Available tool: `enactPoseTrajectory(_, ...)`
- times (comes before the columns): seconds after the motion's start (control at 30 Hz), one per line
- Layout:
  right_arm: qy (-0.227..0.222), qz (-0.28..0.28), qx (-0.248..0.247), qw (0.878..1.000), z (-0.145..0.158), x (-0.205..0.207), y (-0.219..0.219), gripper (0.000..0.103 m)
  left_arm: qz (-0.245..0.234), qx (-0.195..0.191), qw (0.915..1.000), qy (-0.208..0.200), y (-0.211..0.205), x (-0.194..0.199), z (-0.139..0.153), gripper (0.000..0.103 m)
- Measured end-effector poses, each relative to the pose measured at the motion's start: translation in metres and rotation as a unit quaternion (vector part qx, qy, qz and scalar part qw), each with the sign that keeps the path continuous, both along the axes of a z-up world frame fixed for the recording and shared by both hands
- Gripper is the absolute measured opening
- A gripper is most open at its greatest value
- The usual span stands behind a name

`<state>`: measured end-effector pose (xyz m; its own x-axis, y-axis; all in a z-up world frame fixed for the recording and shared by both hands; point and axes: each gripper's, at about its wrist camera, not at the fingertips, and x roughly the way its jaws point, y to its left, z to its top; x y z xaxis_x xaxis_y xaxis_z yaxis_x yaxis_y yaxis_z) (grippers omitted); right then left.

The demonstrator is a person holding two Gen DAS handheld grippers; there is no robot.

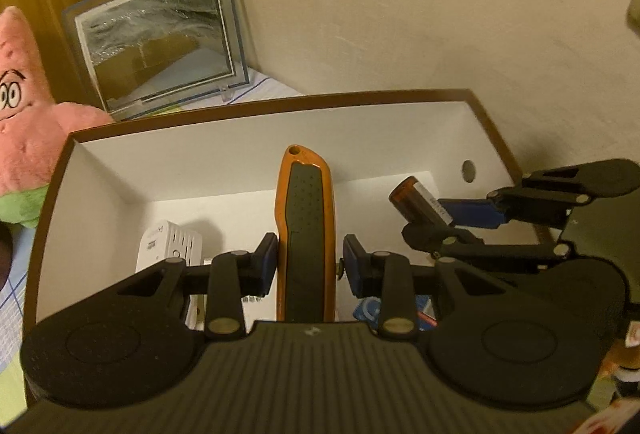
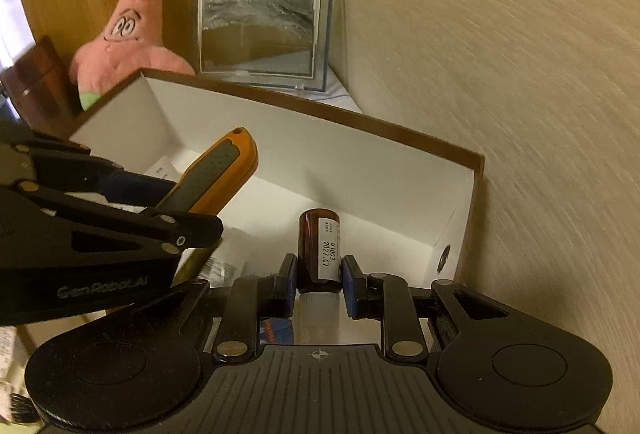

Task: Organize rigid objects
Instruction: 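Lower both items into the brown box and open both tools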

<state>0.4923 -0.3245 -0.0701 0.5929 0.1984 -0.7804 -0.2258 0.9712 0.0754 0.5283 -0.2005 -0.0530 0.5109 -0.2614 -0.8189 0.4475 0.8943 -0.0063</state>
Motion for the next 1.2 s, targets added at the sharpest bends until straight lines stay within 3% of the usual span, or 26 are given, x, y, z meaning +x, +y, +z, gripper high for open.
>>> enactPoseTrajectory(0.33, -0.002, 0.011, -0.036, 0.999, -0.013, 0.018, 0.005, 0.020, -0.007, -0.017, 0.9998, 0.006, 0.004, 0.021, -0.015, 0.028)
enactPoseTrajectory(0.7, -0.020, 0.015, -0.026, 0.999, -0.006, 0.011, 0.000, 0.022, 0.002, -0.022, 0.9997, 0.005, 0.015, 0.012, -0.007, 0.038)
enactPoseTrajectory(0.87, -0.025, 0.013, -0.004, 1.000, 0.001, -0.007, -0.003, 0.056, 0.010, -0.025, 0.9996, 0.003, 0.024, 0.000, 0.000, 0.041)
enactPoseTrajectory(1.2, -0.029, 0.011, 0.031, 0.999, 0.018, -0.034, -0.005, 0.062, 0.032, -0.025, 0.9991, -0.012, 0.039, -0.028, 0.021, 0.049)
